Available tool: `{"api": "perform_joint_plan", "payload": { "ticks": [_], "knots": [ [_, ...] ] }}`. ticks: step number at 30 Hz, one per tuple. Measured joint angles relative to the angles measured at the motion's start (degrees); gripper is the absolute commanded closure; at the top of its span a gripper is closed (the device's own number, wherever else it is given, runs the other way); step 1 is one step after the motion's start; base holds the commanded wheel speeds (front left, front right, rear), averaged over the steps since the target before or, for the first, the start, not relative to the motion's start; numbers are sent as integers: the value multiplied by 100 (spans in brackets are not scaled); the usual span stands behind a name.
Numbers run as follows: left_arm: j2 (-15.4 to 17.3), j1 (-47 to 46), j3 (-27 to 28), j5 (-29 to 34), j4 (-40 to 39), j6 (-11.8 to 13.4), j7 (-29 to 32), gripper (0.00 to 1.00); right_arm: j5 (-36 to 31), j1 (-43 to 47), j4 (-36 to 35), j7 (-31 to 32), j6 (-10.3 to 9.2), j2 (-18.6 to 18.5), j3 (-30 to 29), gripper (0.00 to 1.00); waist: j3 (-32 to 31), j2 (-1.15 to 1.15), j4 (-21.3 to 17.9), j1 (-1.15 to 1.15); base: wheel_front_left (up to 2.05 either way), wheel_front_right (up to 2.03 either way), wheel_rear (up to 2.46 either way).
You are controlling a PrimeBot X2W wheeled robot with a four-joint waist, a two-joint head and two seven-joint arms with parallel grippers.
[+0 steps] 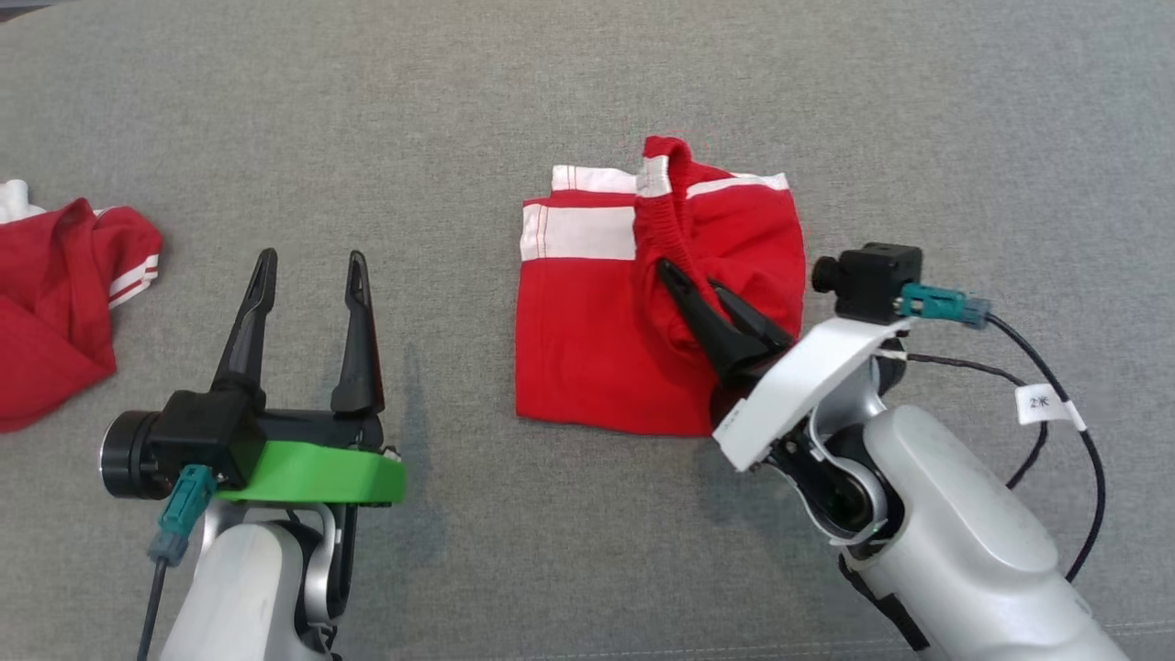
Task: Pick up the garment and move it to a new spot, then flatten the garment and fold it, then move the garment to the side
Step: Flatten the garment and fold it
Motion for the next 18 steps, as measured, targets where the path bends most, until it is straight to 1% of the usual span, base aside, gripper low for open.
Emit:
{"api": "perform_joint_plan", "payload": {
  "ticks": [5, 6, 13, 14, 15, 16, 18],
  "knots": [
    [-78, -75, -67, -40, 97, -20, -34, 0, 143, -437, 630, -200, 0, 158, 449, 100, 104, 0, 194, 0, 0, 0, 0],
    [-78, -75, -67, -40, 97, -20, -34, 0, 143, -437, 630, -200, 0, 158, 449, 100, 104, 0, 194, 0, 0, 0, 0],
    [-140, -162, -105, -48, 189, -45, -79, 0, 402, -872, 1362, -572, 0, 258, 970, 100, 280, 0, 406, 0, 0, 0, 0],
    [-146, -163, -103, -49, 202, -45, -87, 0, 433, -916, 1432, -636, 0, 255, 1027, 71, 301, 0, 422, 0, 0, 0, 0],
    [-152, -165, -105, -49, 213, -45, -97, 0, 453, -959, 1489, -706, 0, 245, 1082, 20, 317, 0, 433, 0, 0, 0, 0],
    [-155, -165, -102, -49, 225, -45, -100, 0, 469, -993, 1522, -778, 0, 233, 1138, 0, 327, 0, 437, 0, 0, 0, 0],
    [-159, -171, -98, -49, 250, -45, -102, 0, 576, -1022, 1518, -888, 0, 194, 1271, 0, 325, 0, 421, 0, 0, 0, 0]
  ]
}}
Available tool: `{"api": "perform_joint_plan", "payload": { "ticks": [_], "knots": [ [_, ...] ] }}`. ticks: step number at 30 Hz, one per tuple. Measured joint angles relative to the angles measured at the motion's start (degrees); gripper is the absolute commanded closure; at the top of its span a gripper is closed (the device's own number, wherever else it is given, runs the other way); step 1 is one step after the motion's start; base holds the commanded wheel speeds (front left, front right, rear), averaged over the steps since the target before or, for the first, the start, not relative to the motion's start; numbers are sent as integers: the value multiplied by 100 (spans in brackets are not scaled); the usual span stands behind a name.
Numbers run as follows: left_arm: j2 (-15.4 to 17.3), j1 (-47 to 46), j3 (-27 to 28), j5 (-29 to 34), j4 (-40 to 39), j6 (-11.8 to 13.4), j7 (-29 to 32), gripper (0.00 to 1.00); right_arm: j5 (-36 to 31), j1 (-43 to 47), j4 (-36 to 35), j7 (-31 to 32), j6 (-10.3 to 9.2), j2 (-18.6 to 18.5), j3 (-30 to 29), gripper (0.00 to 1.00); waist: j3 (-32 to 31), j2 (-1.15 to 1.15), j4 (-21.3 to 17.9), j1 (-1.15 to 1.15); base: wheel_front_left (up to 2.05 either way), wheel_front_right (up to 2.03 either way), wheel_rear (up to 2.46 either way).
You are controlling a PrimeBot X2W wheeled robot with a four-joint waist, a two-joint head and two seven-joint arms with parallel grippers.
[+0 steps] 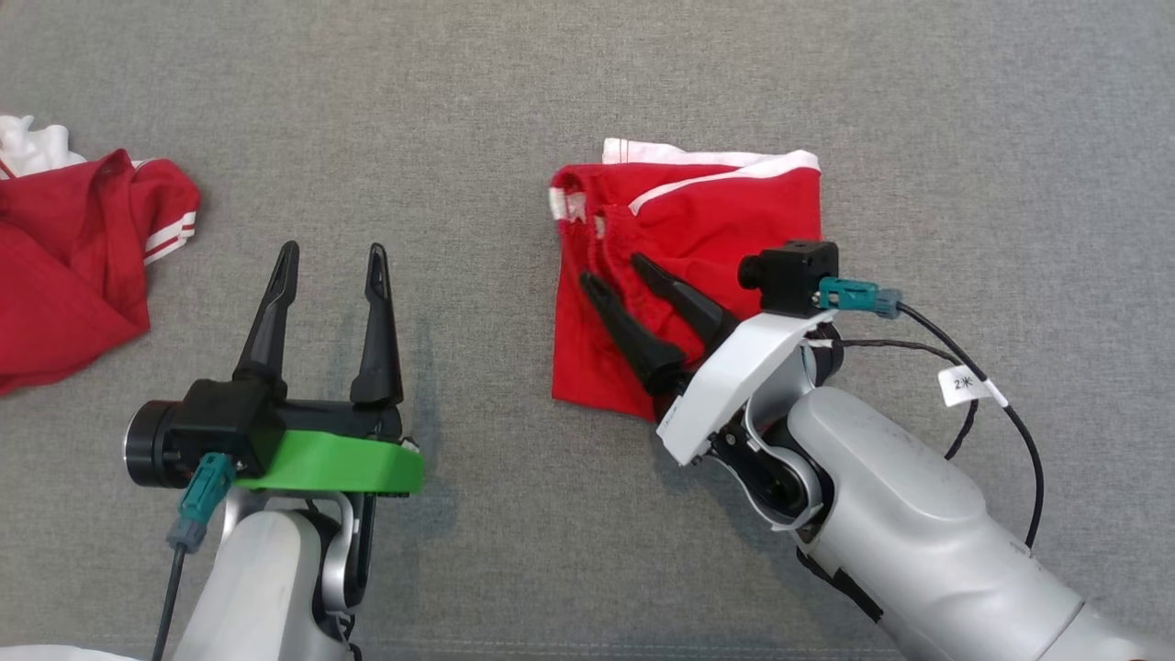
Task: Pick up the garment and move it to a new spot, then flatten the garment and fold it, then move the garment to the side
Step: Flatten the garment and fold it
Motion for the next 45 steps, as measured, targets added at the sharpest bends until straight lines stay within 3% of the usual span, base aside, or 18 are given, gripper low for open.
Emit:
{"api": "perform_joint_plan", "payload": {
  "ticks": [6, 9, 14, 20, 25, 34, 45],
  "knots": [
    [8, -9, 43, 1, 25, 5, -7, 0, 98, -42, -449, -534, 0, -405, 308, 0, -69, 0, -119, 0, 0, 0, 0],
    [35, -6, 78, 1, 22, 33, -8, 0, -105, -7, -662, -777, 1, -672, 134, 0, -120, 0, -205, 0, 0, 0, 0],
    [92, 49, 162, -13, -26, 82, -8, 0, -795, 406, -910, -901, 1, -967, -917, 0, -215, 0, -367, 0, 0, 0, 0],
    [218, 155, 297, -49, -119, 155, -7, 0, -2125, 1282, -1544, -909, 0, -889, -2702, 0, -315, 0, -558, 0, 0, 0, 0],
    [300, 216, 372, -69, -186, 218, 9, 0, -2928, 1880, -1872, -909, 0, -699, -3455, 0, -382, 0, -655, 0, 0, 0, 0],
    [443, 500, 443, -152, -267, 252, 99, 0, -3411, 2345, -2157, -909, 1, -416, -3637, 0, -632, 0, -770, 0, 0, 0, 0],
    [668, 1171, 397, -174, -437, 260, 356, 0, -3521, 2893, -1925, -909, 1, -413, -3605, 0, -1252, 0, -832, 0, 0, 0, 0]
  ]
}}
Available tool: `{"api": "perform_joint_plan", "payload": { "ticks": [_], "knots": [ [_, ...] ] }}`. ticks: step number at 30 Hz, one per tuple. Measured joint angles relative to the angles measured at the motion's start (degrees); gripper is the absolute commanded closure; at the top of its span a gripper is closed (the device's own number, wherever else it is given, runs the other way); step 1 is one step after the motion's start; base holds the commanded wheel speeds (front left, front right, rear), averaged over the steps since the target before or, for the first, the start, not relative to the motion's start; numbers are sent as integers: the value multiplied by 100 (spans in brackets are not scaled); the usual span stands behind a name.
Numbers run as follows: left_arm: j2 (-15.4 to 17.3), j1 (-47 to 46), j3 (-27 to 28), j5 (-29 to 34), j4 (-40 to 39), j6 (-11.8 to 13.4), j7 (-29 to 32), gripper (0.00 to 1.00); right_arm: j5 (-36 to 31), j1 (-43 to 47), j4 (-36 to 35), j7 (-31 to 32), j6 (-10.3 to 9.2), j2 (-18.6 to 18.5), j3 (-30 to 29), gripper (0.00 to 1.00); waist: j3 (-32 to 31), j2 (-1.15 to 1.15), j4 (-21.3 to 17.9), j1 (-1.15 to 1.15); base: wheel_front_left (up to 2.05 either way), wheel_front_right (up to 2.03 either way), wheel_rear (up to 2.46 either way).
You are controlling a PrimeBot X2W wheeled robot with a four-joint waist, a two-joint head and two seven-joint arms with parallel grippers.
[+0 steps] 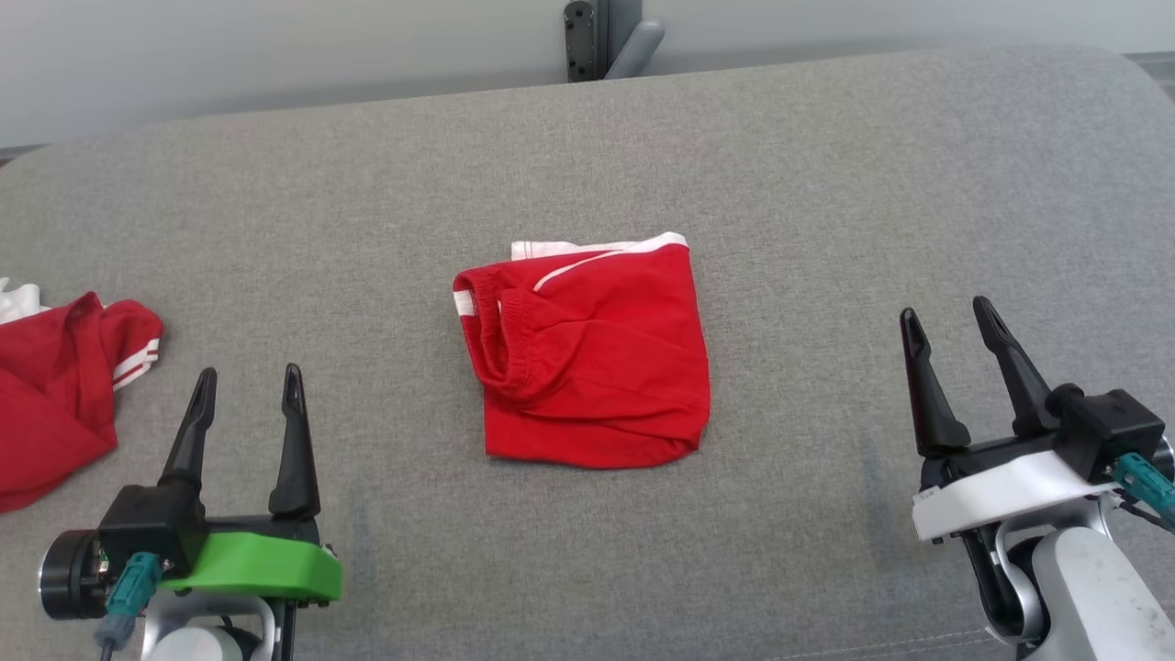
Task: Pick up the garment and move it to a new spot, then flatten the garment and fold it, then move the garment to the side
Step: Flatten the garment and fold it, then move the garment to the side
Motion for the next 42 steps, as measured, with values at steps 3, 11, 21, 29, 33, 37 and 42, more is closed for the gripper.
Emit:
{"api": "perform_joint_plan", "payload": {
  "ticks": [3, 11, 21, 29, 33, 37, 42],
  "knots": [
    [45, 194, -12, -11, -102, 32, 65, 0, -10, 130, 33, 2, 0, -15, 2, 0, -165, 0, -4, 0, 0, 0, 0],
    [91, 564, -105, -12, -318, 126, 249, 0, -33, 464, -54, 137, 0, -44, -37, 0, -559, 0, -7, 0, 0, 0, 0],
    [103, 664, -154, -47, -423, 159, 334, 0, -40, 605, -222, 287, 0, -53, -79, 0, -745, 0, -44, 0, 0, 0, 0],
    [110, 660, -172, -54, -441, 185, 345, 0, -40, 604, -266, 313, 0, -46, -81, 0, -704, 0, -28, 0, 0, 0, 0],
    [111, 650, -183, -54, -453, 205, 344, 0, -40, 602, -266, 313, 0, -45, -81, 0, -679, 0, -19, 0, 0, 0, 0],
    [113, 637, -193, -55, -454, 224, 343, 0, -33, 593, -265, 313, 0, -42, -81, 0, -645, 0, -15, 0, 0, 0, 0],
    [141, 506, -204, -70, -463, 196, 299, 0, 16, 566, -214, 315, 0, -58, -127, 0, -571, 0, 35, 0, 0, 0, 0]
  ]
}}
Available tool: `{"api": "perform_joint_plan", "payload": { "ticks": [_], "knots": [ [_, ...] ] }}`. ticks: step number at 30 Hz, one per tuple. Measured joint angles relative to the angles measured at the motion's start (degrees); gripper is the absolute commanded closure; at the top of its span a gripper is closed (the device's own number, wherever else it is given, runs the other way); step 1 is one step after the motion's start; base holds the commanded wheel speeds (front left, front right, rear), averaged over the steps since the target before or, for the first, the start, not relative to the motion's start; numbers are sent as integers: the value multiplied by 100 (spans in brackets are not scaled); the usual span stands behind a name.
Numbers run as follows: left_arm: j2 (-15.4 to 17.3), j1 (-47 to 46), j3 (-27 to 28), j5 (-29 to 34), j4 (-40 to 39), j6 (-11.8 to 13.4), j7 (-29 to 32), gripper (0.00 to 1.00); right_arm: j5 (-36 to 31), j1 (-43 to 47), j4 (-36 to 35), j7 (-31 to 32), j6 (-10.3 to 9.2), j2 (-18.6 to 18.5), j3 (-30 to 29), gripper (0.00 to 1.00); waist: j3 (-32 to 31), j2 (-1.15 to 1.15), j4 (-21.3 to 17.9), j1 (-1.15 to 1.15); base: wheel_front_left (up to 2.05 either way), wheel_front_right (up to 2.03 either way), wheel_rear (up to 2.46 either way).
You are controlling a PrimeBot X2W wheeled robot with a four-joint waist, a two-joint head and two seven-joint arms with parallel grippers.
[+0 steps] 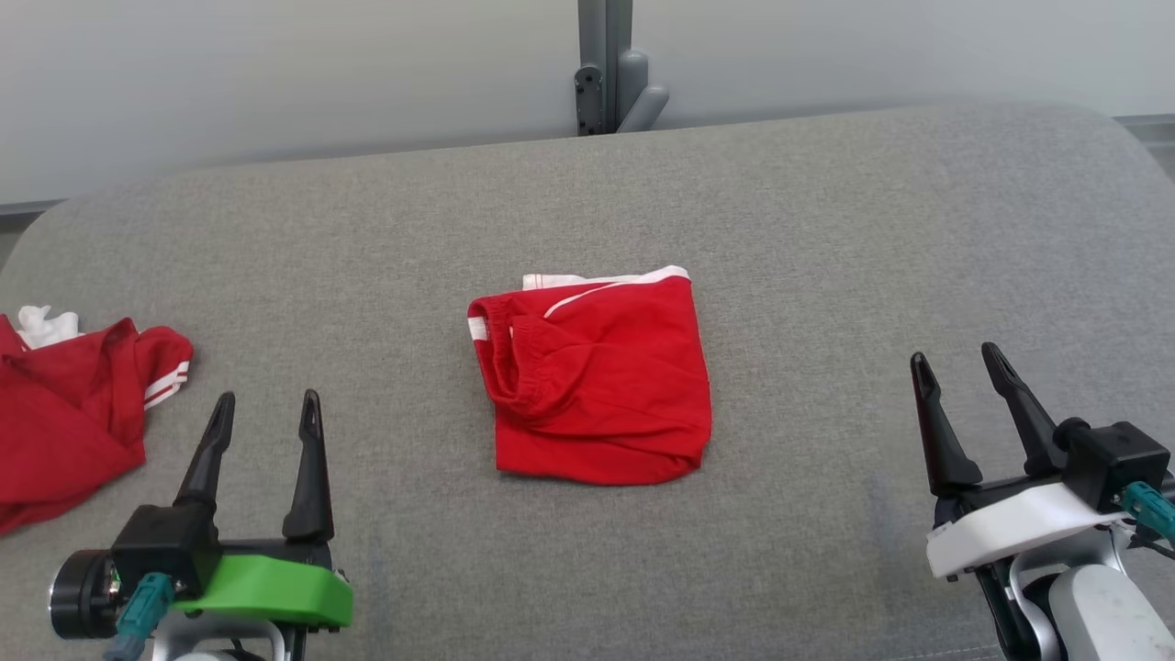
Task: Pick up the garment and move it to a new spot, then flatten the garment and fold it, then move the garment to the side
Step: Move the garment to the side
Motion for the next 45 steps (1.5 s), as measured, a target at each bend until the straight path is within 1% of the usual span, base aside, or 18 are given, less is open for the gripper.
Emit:
{"api": "perform_joint_plan", "payload": {
  "ticks": [5, 14, 20, 24, 27, 28, 29, 30, 31, 32, 40, 45],
  "knots": [
    [5, -441, -32, 0, 2, -98, -122, 0, 127, -258, 300, 42, 0, -46, 123, 0, 192, 0, 142, 0, 0, 0, 0],
    [-243, -1200, -141, -32, 283, -250, -415, 0, 555, -1162, 1543, 103, 0, -167, 844, 0, 652, 0, 704, 0, 0, 0, 0],
    [-365, -1387, -178, -43, 491, -321, -558, 0, 965, -1674, 2335, 97, 0, -210, 1296, 0, 936, 0, 1121, 0, 0, 0, 0],
    [-421, -1435, -179, -43, 594, -334, -610, 0, 1307, -1900, 2710, 138, 0, -224, 1641, 0, 1094, 0, 1337, 0, 0, 0, 0],
    [-441, -1464, -181, -42, 650, -371, -648, 0, 1650, -2025, 2861, 230, 0, -249, 1896, 0, 1180, 0, 1444, 0, 0, 0, 0],
    [-443, -1471, -189, -38, 669, -375, -651, 0, 1791, -2070, 2878, 293, -1, -259, 1989, 10, 1201, 0, 1467, 0, 0, 0, 0],
    [-444, -1486, -196, -34, 691, -376, -653, 0, 1934, -2117, 2887, 336, -1, -280, 2081, 45, 1218, 0, 1484, 0, 0, 0, 0],
    [-444, -1507, -198, -22, 706, -377, -654, 0, 2008, -2145, 2892, 355, -1, -319, 2178, 58, 1226, 0, 1490, 0, 0, 0, 0],
    [-444, -1527, -197, -2, 714, -378, -655, 0, 2087, -2172, 2899, 399, -1, -356, 2272, 82, 1225, 0, 1486, 0, 0, 0, 0],
    [-445, -1539, -196, 1, 721, -379, -655, 0, 2132, -2202, 2908, 401, -1, -400, 2374, 100, 1221, 0, 1476, 0, 0, 0, 0],
    [-382, -1575, -154, 44, 699, -400, -661, 0, 2477, -2343, 2819, 332, 1, -594, 3000, 100, 1179, 0, 1241, 0, 0, 0, 0],
    [-335, -1583, -130, 44, 586, -374, -657, 0, 2566, -2359, 2590, 289, 4, -860, 3316, 100, 1206, 0, 955, 0, 0, 0, 0]
  ]
}}
